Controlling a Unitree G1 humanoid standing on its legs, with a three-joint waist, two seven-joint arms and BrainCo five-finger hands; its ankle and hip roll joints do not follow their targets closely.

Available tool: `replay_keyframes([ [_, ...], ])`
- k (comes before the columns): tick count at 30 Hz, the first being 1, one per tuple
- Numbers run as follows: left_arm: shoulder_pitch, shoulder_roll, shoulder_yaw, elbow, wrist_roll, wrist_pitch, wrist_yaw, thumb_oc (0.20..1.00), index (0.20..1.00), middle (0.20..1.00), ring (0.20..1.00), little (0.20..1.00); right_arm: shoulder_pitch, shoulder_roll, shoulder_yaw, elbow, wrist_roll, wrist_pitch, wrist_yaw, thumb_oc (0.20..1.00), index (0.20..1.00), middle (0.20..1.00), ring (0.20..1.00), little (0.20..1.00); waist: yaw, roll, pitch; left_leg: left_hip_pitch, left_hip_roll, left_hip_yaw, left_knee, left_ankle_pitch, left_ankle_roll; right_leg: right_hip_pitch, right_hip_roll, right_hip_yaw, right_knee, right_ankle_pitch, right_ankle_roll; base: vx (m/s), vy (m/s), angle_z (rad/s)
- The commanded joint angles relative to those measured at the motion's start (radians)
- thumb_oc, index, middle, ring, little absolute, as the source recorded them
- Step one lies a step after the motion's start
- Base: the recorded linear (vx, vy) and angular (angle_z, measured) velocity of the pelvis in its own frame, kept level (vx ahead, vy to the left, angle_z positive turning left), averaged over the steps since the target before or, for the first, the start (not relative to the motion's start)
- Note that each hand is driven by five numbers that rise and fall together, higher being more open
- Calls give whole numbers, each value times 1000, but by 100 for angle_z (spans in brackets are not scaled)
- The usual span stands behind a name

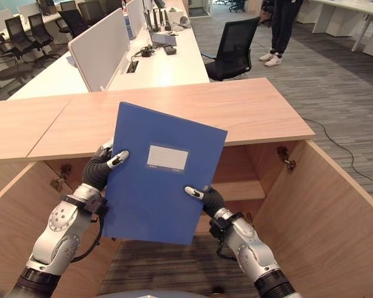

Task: Put the empty folder in the office cabinet

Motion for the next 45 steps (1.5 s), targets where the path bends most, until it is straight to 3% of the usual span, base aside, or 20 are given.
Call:
replay_keyframes([
  [1, -97, 3, -57, -39, -3, -38, -67, 200, 200, 200, 200, 200, -144, 70, 45, -70, 24, -13, 54, 200, 200, 200, 200, 200, 2, -57, 8, -39, -13, -34, 3, -32, -10, 72, -52, 9, 30, -135, 66, 0, 0, 0],
  [12, -78, 6, -31, -40, 12, -36, -87, 200, 200, 200, 200, 200, -117, 46, 32, -65, -9, 8, 88, 200, 200, 200, 200, 200, 6, -61, 6, -37, -12, -40, 3, -36, -8, 74, -53, 8, 40, -142, 67, 0, 0, 0],
  [13, -71, 8, -22, -39, 20, -35, -89, 253, 253, 253, 253, 253, -111, 44, 25, -64, -17, 10, 91, 200, 200, 200, 200, 200, 7, -62, 6, -37, -13, -40, 3, -36, -8, 74, -53, 7, 41, -142, 67, 0, 0, 0],
  [14, -65, 11, -15, -38, 27, -35, -88, 598, 598, 598, 598, 598, -106, 41, 20, -62, -23, 12, 92, 200, 200, 200, 200, 200, 8, -63, 6, -37, -13, -41, 3, -36, -8, 75, -53, 7, 41, -143, 67, 0, 0, 0],
  [15, -59, 18, -3, -34, 39, -36, -87, 1000, 1000, 1000, 1000, 1000, -100, 36, 14, -59, -33, 14, 94, 200, 200, 200, 200, 200, 9, -63, 6, -37, -12, -41, 3, -36, -8, 74, -52, 6, 42, -143, 67, 0, 0, 0],
  [18, -38, 40, 25, -24, 57, -29, -107, 1000, 1000, 1000, 1000, 1000, -78, 11, -17, -56, -77, 21, 103, 200, 200, 200, 200, 200, 10, -63, 4, -38, -12, -45, 3, -36, -8, 74, -53, 4, 42, -144, 67, 10, -1, 0],
  [20, 4, 58, 89, -13, 52, -40, -142, 1000, 1000, 1000, 1000, 1000, -65, -48, -91, -83, -247, -27, 94, 200, 200, 200, 200, 200, 12, -64, 3, -39, -13, -48, 3, -38, -8, 72, -53, 4, 41, -144, 68, 19, -2, 0],
  [22, 18, 64, 108, -6, 49, -44, -164, 1000, 1000, 1000, 1000, 1000, -57, -72, -127, -110, -316, -40, 90, 200, 200, 200, 200, 200, 11, -62, 2, -39, -13, -48, 3, -39, -8, 73, -53, 3, 41, -146, 69, 0, 0, 0],
  [24, 72, 56, 154, 48, 5, -44, -224, 1000, 1000, 1000, 1000, 1000, -35, -133, -225, -151, -547, -125, 30, 200, 200, 200, 200, 200, 8, -54, 0, -38, -13, -49, 3, -41, -6, 74, -54, 3, 40, -148, 70, 45, 19, 1],
  [29, 134, 87, 167, 87, -18, -18, -318, 1000, 1000, 1000, 1000, 1000, 0, -106, -275, -113, -680, -188, -47, 200, 200, 200, 200, 200, 2, -42, -2, -37, -13, -48, 3, -42, -2, 74, -54, 5, 40, -150, 70, 19, 7, 0],
  [31, 190, 101, 168, 167, -12, -11, -351, 1000, 1000, 1000, 1000, 1000, 15, -98, -267, -93, -774, -222, -93, 200, 200, 200, 200, 200, 2, -36, 3, -37, -14, -50, 3, -43, 1, 73, -52, 7, 41, -151, 69, -17, 5, -1],
  [38, 276, 134, 121, 317, 33, 8, -385, 1000, 1000, 1000, 1000, 1000, 16, -96, -199, -47, -829, -219, -94, 200, 200, 200, 200, 200, 10, -28, 15, -44, -15, -52, 3, -36, 2, 64, -51, 10, 45, -150, 69, 0, 0, 0],
  [45, 315, 98, 27, 617, 260, -10, -312, 1000, 1000, 1000, 1000, 1000, -5, -108, -86, 57, -895, -197, -86, 200, 200, 200, 200, 200, 19, -25, 24, -52, -17, -56, 3, -31, 5, 51, -49, 9, 56, -151, 70, 0, 0, 0],
])
